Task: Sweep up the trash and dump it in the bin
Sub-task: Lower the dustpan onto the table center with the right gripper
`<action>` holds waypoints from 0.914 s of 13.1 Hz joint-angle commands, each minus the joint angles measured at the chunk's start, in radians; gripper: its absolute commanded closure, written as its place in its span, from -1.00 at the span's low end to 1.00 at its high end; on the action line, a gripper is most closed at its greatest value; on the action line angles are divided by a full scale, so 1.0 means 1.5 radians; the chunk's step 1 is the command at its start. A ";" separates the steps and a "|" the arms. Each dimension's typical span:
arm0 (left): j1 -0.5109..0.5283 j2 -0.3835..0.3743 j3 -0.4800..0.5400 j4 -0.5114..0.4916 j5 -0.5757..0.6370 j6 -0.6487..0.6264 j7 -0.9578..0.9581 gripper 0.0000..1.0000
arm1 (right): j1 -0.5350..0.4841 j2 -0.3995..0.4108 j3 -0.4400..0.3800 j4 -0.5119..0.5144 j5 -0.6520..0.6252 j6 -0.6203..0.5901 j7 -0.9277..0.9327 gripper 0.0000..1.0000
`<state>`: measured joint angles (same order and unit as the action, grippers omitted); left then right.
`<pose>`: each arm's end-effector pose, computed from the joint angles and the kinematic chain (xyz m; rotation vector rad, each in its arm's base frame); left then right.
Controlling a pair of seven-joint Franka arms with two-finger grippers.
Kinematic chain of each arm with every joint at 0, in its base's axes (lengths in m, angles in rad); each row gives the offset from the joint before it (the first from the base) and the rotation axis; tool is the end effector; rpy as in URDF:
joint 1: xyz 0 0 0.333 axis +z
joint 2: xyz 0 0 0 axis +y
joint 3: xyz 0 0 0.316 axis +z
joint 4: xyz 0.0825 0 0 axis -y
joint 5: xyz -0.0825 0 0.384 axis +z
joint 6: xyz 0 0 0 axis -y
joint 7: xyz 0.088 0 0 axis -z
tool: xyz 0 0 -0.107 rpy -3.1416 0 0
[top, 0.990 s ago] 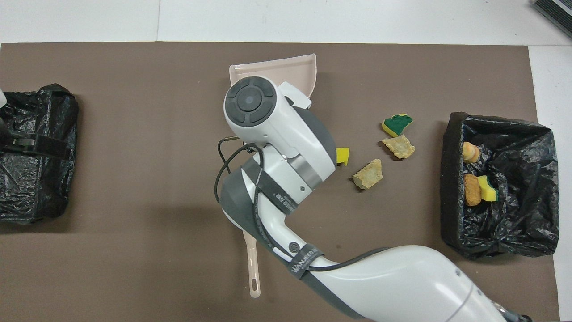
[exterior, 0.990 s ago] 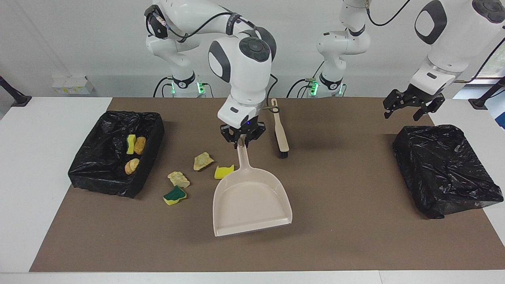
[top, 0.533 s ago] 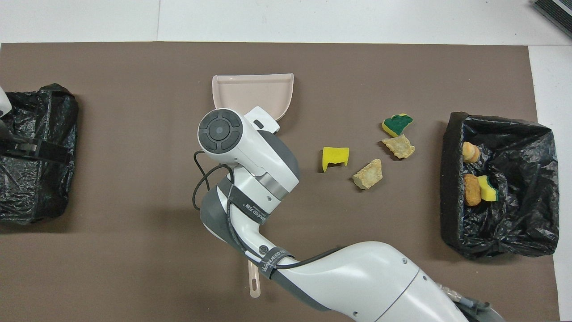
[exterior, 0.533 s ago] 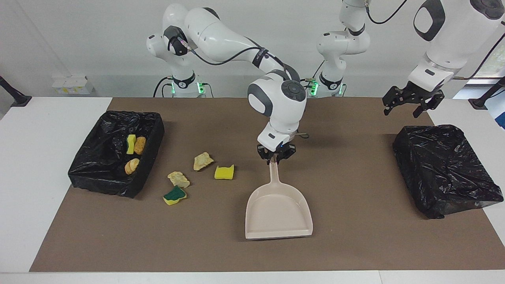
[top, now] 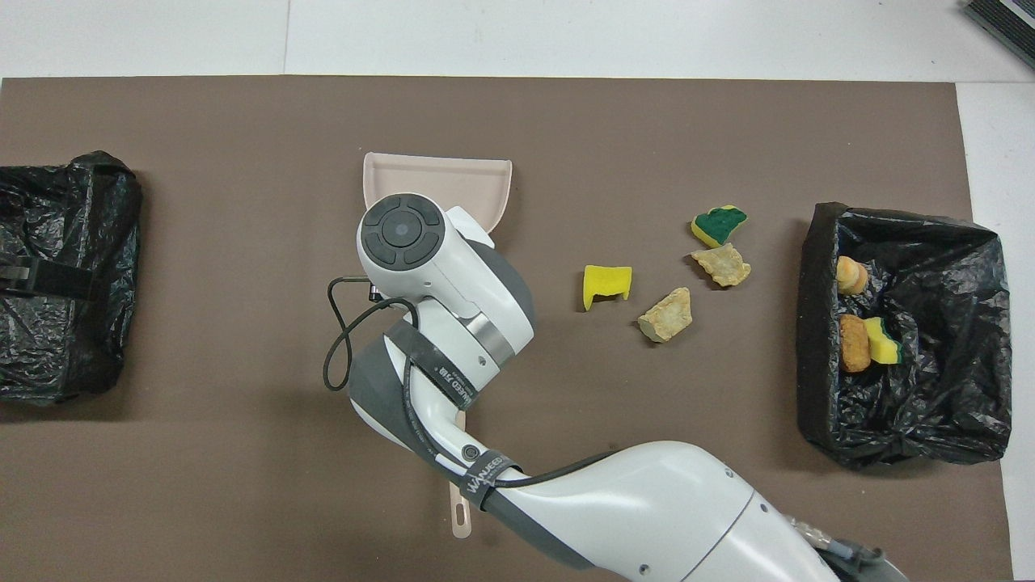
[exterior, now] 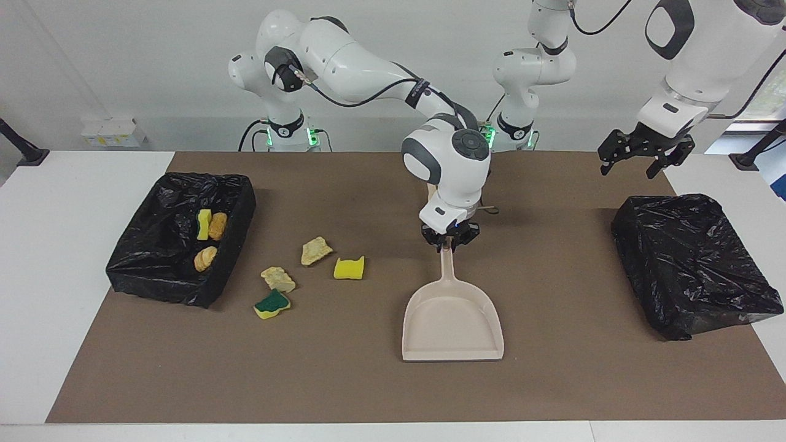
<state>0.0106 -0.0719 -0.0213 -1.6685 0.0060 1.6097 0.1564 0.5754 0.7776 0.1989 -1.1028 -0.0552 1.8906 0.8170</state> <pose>0.5350 -0.0055 0.6208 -3.1221 0.2617 -0.0196 0.5779 0.4939 0.3626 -3.0612 0.1279 0.0686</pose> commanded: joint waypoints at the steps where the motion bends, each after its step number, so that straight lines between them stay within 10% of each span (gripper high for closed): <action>1: 0.005 -0.007 -0.002 -0.003 0.008 -0.012 0.005 -1.00 | -0.026 -0.013 0.002 -0.012 0.030 -0.005 0.011 -0.16; 8: -0.018 0.038 -0.018 0.029 -0.033 -0.002 0.002 -1.00 | -0.008 -0.152 0.008 -0.169 0.035 -0.034 0.002 -1.00; 12: -0.045 0.117 -0.035 0.029 -0.060 0.086 -0.035 -1.00 | 0.023 -0.246 0.026 -0.329 0.037 -0.030 0.000 -1.00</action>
<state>-0.0258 0.0335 -0.0758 -1.6548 -0.0717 1.6900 0.1312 0.6046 0.5184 0.2227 -1.4264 -0.0206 1.8224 0.8170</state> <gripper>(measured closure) 0.000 0.000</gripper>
